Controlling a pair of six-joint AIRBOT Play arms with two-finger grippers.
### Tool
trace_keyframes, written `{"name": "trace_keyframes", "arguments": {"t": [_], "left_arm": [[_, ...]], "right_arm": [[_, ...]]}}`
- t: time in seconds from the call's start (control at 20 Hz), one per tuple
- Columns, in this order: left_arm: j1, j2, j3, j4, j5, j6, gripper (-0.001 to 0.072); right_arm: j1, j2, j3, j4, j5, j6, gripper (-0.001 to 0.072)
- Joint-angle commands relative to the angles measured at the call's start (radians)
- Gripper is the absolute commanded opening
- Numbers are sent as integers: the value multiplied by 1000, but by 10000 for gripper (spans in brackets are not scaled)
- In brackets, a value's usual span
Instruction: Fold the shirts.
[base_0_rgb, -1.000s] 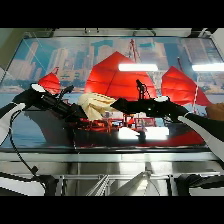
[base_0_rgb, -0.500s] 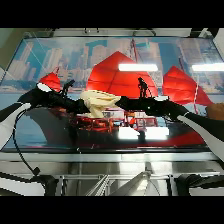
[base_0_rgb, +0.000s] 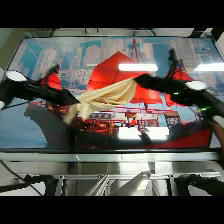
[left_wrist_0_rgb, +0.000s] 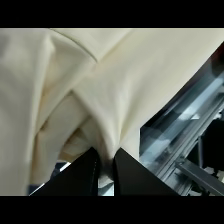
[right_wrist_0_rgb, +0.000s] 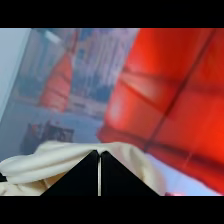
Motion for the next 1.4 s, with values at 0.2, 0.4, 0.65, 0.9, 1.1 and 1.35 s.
{"name": "trace_keyframes", "arguments": {"t": [0.2,0.4,0.65,0.9,1.1,1.35], "left_arm": [[106,228,243,23,-230,-74,26],[46,257,157,25,-233,-73,26],[-112,172,-63,24,-158,-31,25],[-183,-26,-93,30,-128,-13,712],[-102,-145,41,33,-262,-25,710],[48,-153,58,161,-265,-53,709]], "right_arm": [[-186,428,6,-237,77,126,14],[-185,394,-21,-343,245,235,15],[-95,256,-128,-343,310,262,16],[78,72,-160,-336,311,263,267],[214,-27,-160,-334,307,256,466],[378,-174,-159,-230,254,210,466]]}}
